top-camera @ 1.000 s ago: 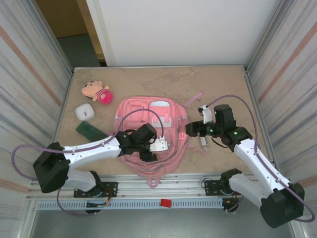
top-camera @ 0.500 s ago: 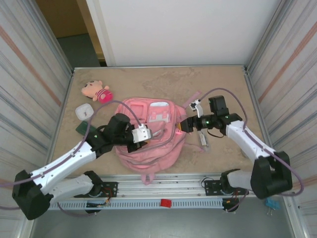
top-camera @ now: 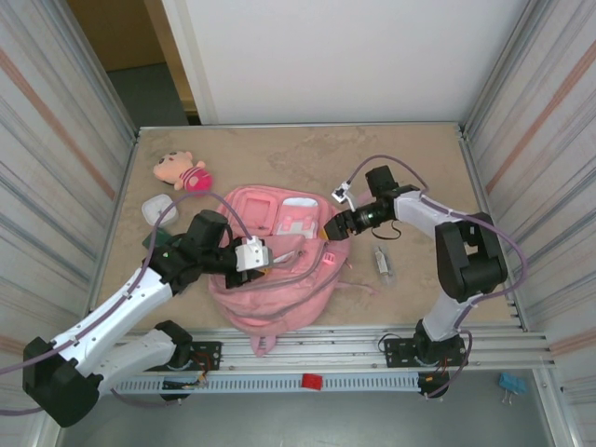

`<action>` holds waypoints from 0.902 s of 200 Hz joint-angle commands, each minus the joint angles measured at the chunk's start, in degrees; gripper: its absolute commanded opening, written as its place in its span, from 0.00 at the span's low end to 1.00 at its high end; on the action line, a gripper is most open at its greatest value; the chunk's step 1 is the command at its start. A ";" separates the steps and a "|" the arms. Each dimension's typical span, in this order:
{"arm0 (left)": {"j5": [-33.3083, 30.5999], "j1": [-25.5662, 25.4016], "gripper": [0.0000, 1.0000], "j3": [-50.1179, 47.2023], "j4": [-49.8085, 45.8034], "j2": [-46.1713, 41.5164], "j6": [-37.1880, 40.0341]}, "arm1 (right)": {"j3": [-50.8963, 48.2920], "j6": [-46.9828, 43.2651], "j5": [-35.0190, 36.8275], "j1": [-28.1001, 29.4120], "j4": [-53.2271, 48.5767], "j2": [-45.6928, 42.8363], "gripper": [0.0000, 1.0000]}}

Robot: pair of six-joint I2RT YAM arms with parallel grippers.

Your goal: Pack the student bag

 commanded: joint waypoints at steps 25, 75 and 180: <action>2.47 1.10 0.00 1.94 4.41 -2.75 0.01 | 3.63 -7.33 1.39 1.16 -15.53 1.40 0.75; 3.08 2.42 0.00 1.71 6.43 -3.18 -1.21 | 3.45 -8.25 -2.14 1.16 -18.01 0.52 0.57; -2.72 2.72 0.00 0.46 8.92 -3.16 -4.11 | 4.86 -6.39 -4.23 1.08 -17.27 -3.32 0.00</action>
